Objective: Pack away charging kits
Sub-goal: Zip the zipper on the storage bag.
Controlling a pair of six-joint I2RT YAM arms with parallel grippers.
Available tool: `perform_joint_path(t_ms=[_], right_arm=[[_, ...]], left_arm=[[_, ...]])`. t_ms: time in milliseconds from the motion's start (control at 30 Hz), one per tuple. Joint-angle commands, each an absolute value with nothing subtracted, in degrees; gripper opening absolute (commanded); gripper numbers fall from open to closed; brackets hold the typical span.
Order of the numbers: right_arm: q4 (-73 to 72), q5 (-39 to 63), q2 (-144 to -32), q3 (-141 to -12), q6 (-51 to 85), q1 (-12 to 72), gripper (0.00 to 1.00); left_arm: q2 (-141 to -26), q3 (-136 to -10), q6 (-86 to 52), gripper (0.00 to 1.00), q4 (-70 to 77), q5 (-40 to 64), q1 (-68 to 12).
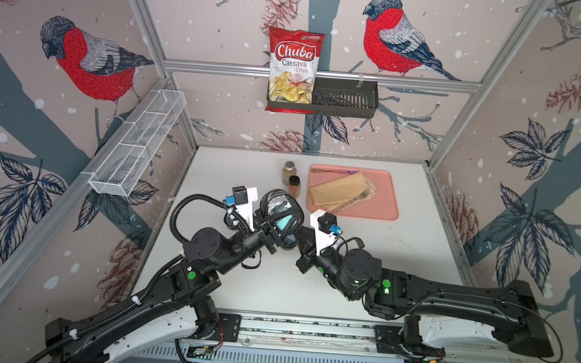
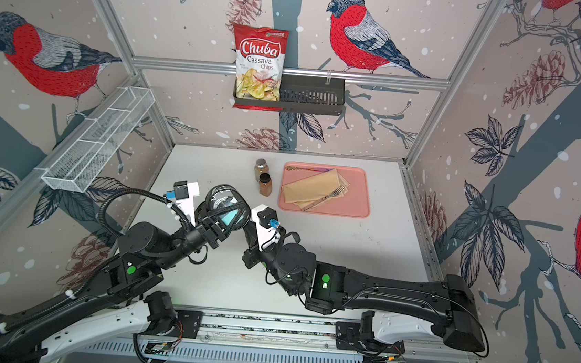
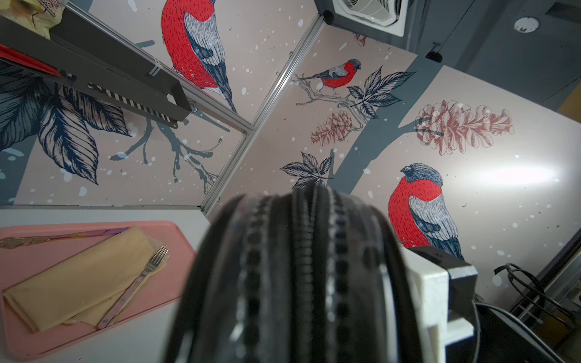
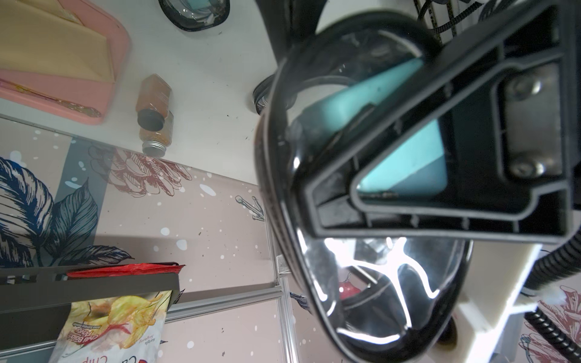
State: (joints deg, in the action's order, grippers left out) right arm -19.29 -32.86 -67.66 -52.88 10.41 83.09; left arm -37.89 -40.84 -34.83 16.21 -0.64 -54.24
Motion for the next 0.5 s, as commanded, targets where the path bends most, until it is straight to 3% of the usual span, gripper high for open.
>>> perform_joint_path(t_ms=[0,467], right_arm=[[-19.7,-34.4,-65.6,-51.5,11.1,81.9,0.00],[-18.7,-34.0,-63.4,-49.4,11.3,78.4,0.00]], left_arm=[[-36.7,-42.8,-32.6,0.00,6.0,-2.7,-54.3],[-36.1,-43.9,-31.7,0.00,-8.7,9.2,-54.3]])
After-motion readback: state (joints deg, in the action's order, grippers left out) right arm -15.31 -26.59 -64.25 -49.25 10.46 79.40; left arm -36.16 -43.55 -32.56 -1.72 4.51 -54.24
